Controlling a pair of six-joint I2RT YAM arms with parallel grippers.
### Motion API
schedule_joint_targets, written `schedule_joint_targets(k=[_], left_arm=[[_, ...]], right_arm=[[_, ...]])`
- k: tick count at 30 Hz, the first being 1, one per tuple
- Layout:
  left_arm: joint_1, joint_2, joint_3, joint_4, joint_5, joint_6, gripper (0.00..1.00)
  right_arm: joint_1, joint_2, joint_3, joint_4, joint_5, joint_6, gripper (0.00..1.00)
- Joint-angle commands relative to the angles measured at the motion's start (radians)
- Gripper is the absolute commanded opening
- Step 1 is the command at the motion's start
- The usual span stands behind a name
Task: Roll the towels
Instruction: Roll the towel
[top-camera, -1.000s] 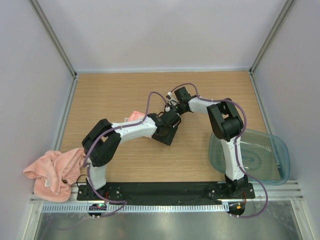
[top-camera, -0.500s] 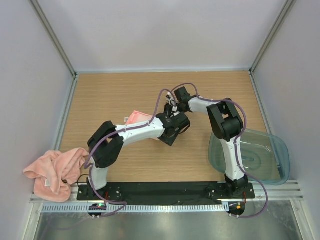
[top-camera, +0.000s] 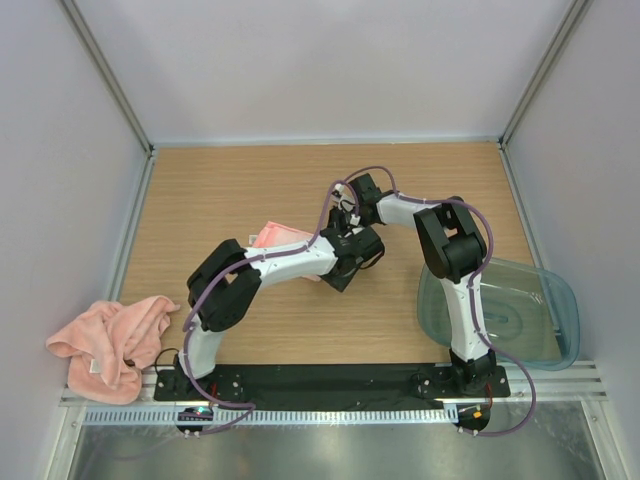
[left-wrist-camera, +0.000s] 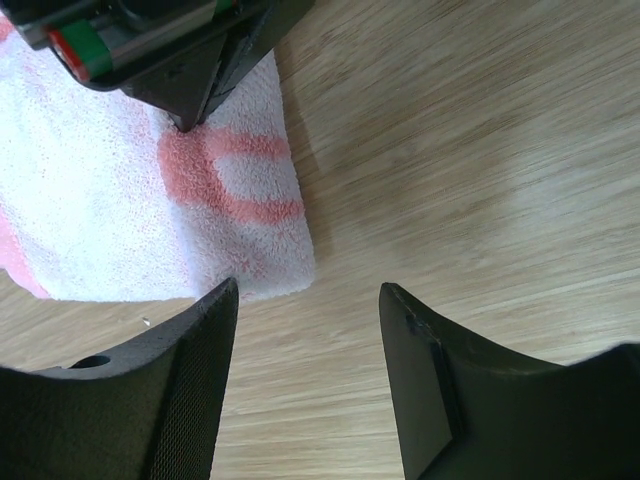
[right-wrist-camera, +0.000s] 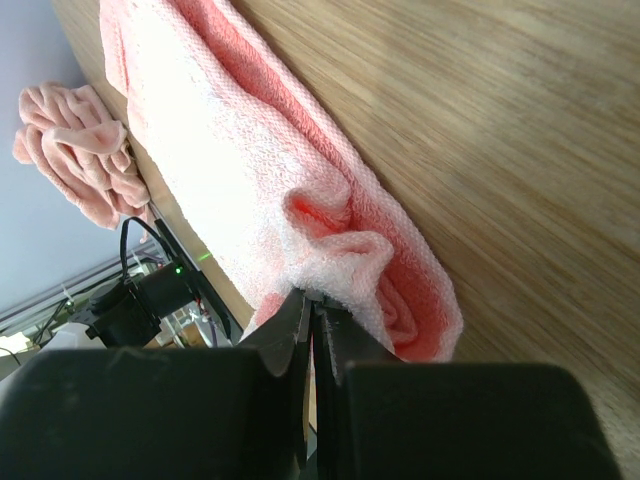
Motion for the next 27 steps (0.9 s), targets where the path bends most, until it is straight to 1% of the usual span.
schedule_joint_targets(k=[1, 6, 11, 14, 18, 22, 24, 25, 27], left_arm=[[0.006, -0.003, 0.030, 0.038, -0.036, 0.025, 0.60], [0.024, 0.004, 0.022, 0.044, -0.043, 0.030, 0.60], [0.074, -0.009, -0.053, 0.089, -0.032, 0.033, 0.60], [0.111, -0.019, -0.099, 0.115, -0.003, 0.027, 0.59], [0.128, -0.015, -0.139, 0.147, 0.033, 0.025, 0.59], [0.128, -0.001, -0.168, 0.167, 0.066, 0.024, 0.56], [0.130, 0.004, -0.186, 0.179, 0.072, 0.022, 0.52], [0.130, 0.005, -0.191, 0.184, 0.078, 0.021, 0.48], [0.128, 0.010, -0.194, 0.185, 0.081, 0.021, 0.43]], right_arm=[[0.000, 0.063, -0.011, -0.023, 0.189, -0.060, 0.06], [0.000, 0.063, -0.010, -0.023, 0.186, -0.060, 0.06], [0.000, 0.068, -0.010, -0.024, 0.184, -0.060, 0.06], [0.002, 0.068, -0.007, -0.026, 0.181, -0.060, 0.06], [0.000, 0.071, -0.005, -0.029, 0.181, -0.061, 0.06], [0.000, 0.071, -0.004, -0.030, 0.181, -0.061, 0.06], [0.002, 0.071, -0.004, -0.032, 0.180, -0.061, 0.06], [0.000, 0.069, -0.004, -0.029, 0.180, -0.061, 0.06], [0.000, 0.068, -0.004, -0.029, 0.180, -0.061, 0.06]])
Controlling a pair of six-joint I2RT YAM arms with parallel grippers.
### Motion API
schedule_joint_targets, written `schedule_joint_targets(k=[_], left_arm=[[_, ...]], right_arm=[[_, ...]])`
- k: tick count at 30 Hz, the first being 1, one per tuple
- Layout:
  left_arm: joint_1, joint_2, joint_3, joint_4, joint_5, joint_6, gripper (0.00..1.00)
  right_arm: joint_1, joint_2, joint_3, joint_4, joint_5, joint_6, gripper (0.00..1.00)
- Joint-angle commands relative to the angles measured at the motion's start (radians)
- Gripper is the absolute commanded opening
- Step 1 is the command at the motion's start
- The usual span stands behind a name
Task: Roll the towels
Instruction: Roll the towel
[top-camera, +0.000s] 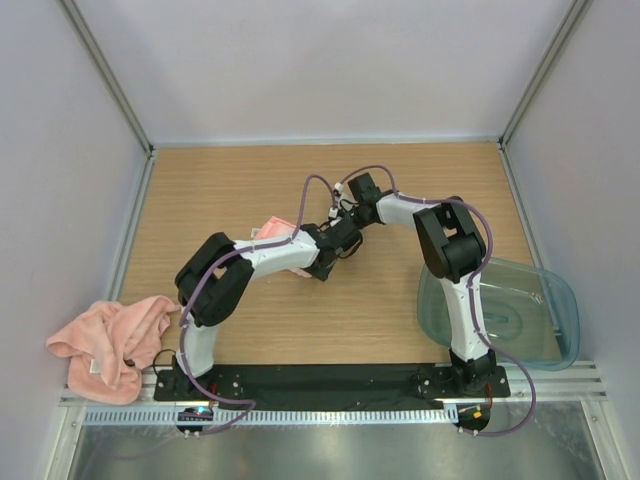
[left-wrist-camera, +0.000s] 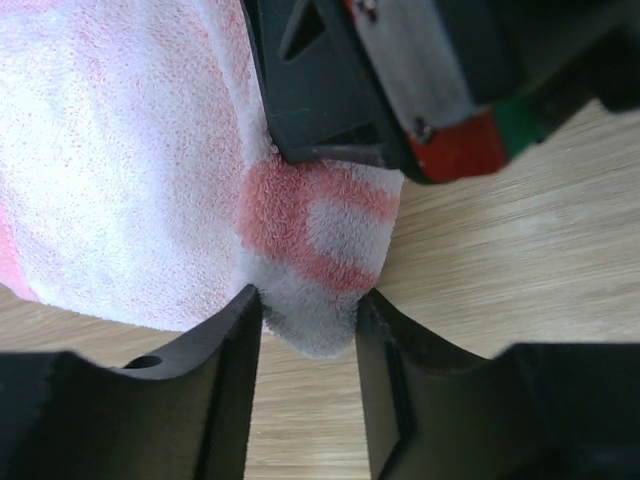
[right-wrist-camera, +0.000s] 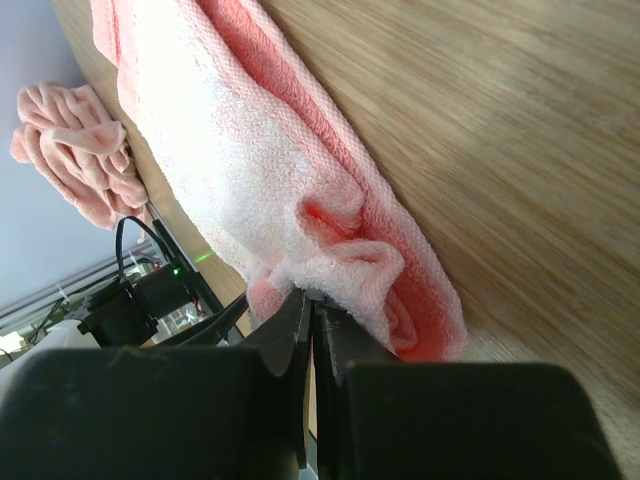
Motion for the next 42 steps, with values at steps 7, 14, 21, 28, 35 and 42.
schedule_joint_targets(k=[7, 14, 21, 28, 35, 42], left_arm=[[0.009, 0.056, -0.041, 0.024, 0.113, 0.009, 0.23], [0.010, -0.011, -0.068, 0.030, 0.165, -0.014, 0.11], [0.012, -0.103, -0.113, 0.060, 0.263, -0.060, 0.06], [0.013, -0.184, -0.154, 0.099, 0.338, -0.084, 0.04], [0.031, -0.255, -0.220, 0.183, 0.479, -0.162, 0.00], [0.056, -0.324, -0.287, 0.264, 0.608, -0.302, 0.00]], right_arm=[[-0.002, 0.022, -0.021, -0.039, 0.176, -0.058, 0.10], [-0.043, -0.005, -0.008, -0.086, 0.176, -0.071, 0.22], [-0.146, -0.068, 0.055, -0.168, 0.216, -0.074, 0.48], [-0.213, -0.172, 0.039, -0.221, 0.288, -0.078, 0.53], [-0.216, -0.294, -0.112, -0.172, 0.287, -0.045, 0.53], [-0.215, -0.370, -0.185, -0.172, 0.276, -0.048, 0.53]])
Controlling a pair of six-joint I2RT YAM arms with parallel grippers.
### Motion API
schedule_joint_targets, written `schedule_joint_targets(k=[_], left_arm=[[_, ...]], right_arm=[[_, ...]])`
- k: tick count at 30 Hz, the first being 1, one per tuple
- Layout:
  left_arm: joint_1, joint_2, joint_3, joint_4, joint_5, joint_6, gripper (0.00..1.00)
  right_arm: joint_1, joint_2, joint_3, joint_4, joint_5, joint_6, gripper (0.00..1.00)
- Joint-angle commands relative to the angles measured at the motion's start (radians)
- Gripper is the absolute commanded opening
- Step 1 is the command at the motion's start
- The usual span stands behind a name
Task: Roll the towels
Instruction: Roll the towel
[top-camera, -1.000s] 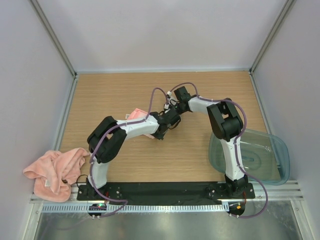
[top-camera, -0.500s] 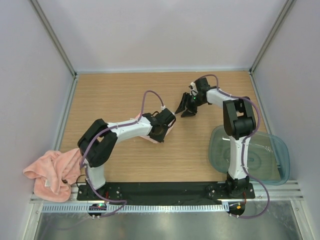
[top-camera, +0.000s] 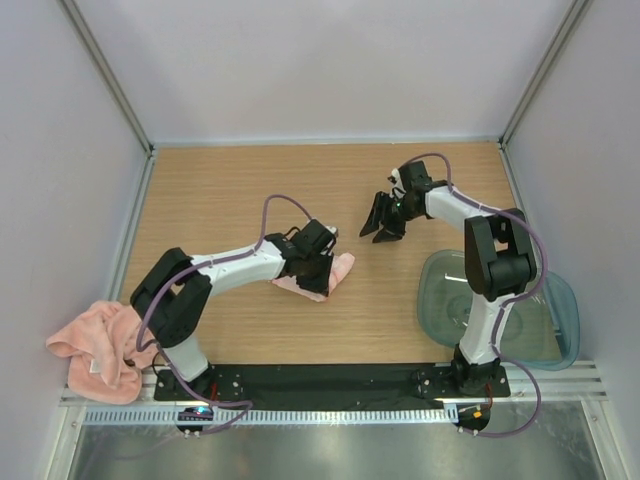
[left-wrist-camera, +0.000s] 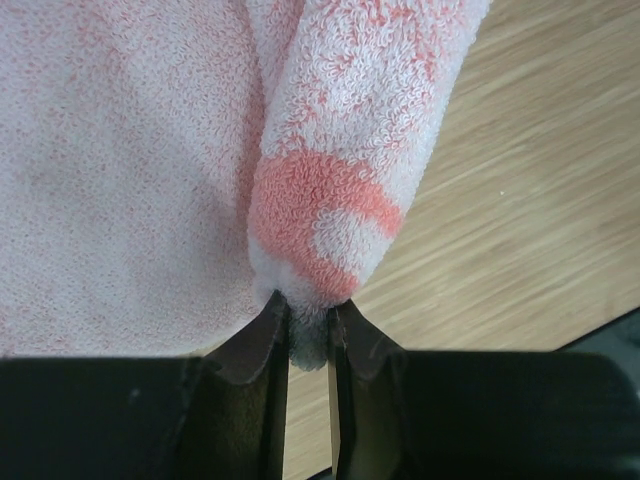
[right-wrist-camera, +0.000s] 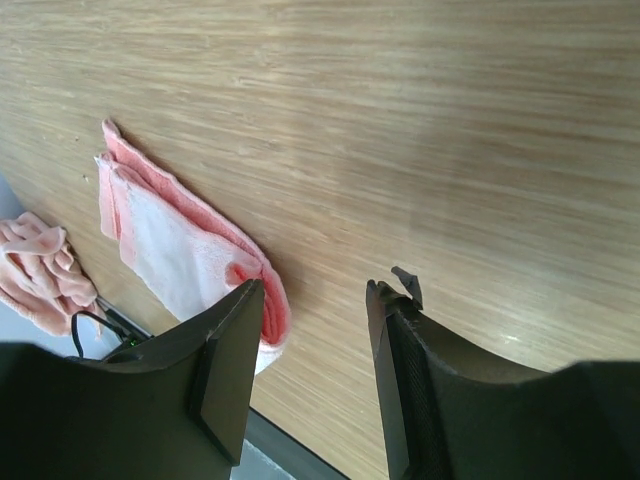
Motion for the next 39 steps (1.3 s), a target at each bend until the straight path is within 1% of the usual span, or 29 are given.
schedule_joint_targets(k=[1, 8, 16, 23, 24, 26, 31, 38, 39], left_arm=[[0.013, -0.074, -0.022, 0.079, 0.116, -0.104, 0.00], [0.017, -0.129, -0.072, 0.102, 0.129, -0.261, 0.00], [0.052, -0.160, -0.215, 0.154, 0.182, -0.477, 0.00], [0.118, -0.181, -0.314, 0.233, 0.296, -0.595, 0.00], [0.138, -0.183, -0.319, 0.236, 0.329, -0.603, 0.00], [0.157, -0.184, -0.324, 0.234, 0.350, -0.621, 0.00], [0.192, -0.160, -0.330, 0.231, 0.433, -0.660, 0.00], [0.244, -0.146, -0.393, 0.277, 0.493, -0.715, 0.00], [0.249, -0.144, -0.396, 0.279, 0.491, -0.715, 0.00]], right_arm=[[0.000, -0.076, -0.028, 0.010, -0.001, 0.006, 0.53], [-0.002, -0.118, -0.086, 0.036, -0.014, 0.015, 0.53], [-0.001, -0.138, -0.101, 0.042, -0.026, 0.024, 0.53], [0.032, -0.193, -0.144, 0.061, -0.055, 0.027, 0.53], [0.036, -0.202, -0.155, 0.076, -0.063, 0.030, 0.53], [0.058, -0.231, -0.187, 0.093, -0.067, 0.032, 0.54], [0.119, -0.286, -0.276, 0.200, -0.115, 0.053, 0.55], [0.230, -0.293, -0.373, 0.353, -0.107, 0.087, 0.59], [0.249, -0.291, -0.382, 0.399, -0.104, 0.104, 0.60]])
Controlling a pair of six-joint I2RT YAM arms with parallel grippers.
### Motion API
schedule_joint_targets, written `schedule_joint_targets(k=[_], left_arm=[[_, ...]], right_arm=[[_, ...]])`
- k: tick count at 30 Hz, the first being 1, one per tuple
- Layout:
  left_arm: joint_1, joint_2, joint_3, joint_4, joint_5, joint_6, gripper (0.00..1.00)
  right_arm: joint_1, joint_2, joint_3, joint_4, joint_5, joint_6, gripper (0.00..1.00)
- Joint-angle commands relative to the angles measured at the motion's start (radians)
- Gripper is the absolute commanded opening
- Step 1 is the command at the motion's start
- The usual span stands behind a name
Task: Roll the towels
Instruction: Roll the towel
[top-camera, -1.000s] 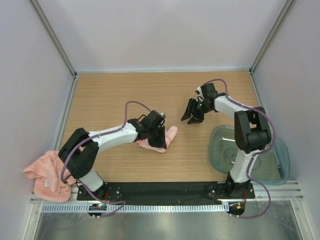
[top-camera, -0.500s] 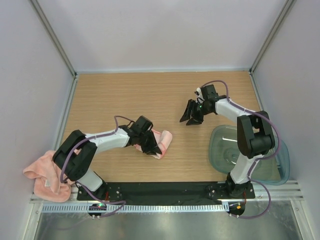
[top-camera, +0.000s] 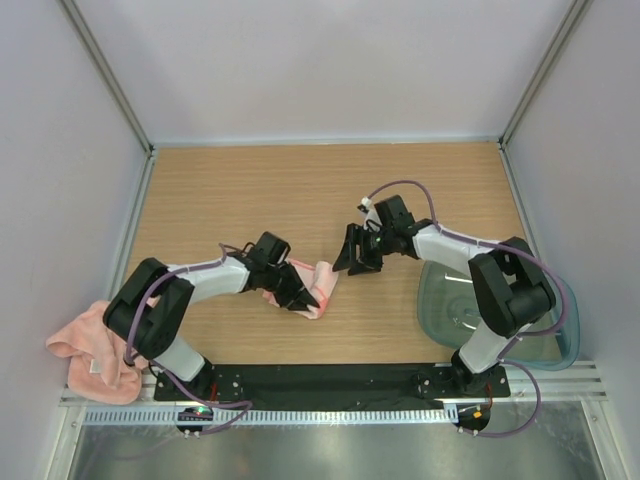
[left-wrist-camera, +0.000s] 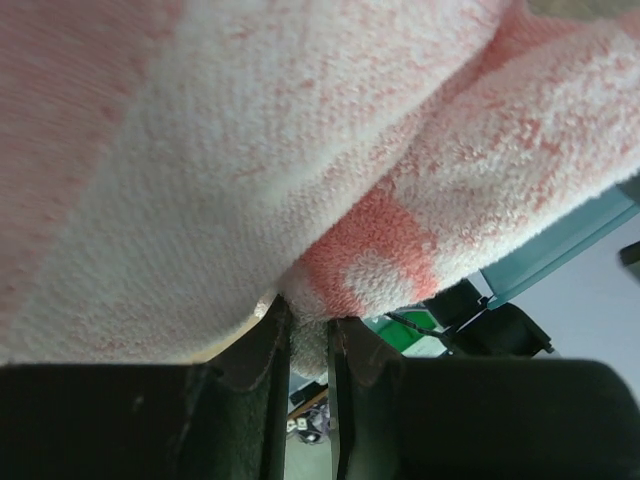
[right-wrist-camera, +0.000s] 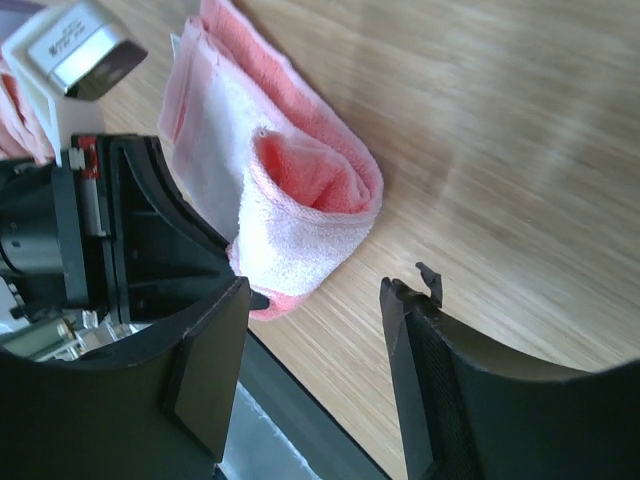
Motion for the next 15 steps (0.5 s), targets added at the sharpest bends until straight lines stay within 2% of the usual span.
schedule_joint_targets(k=[1, 15], left_arm=[[0.027, 0.015, -0.028, 0.032, 0.071, -0.040, 0.00], [0.113, 0.083, -0.129, 0.152, 0.157, -0.060, 0.00]], right_arm=[[0.041, -0.019, -0.044, 0.163, -0.006, 0.047, 0.63], [0.133, 0.093, -0.142, 0.409, 0.052, 0.145, 0.64]])
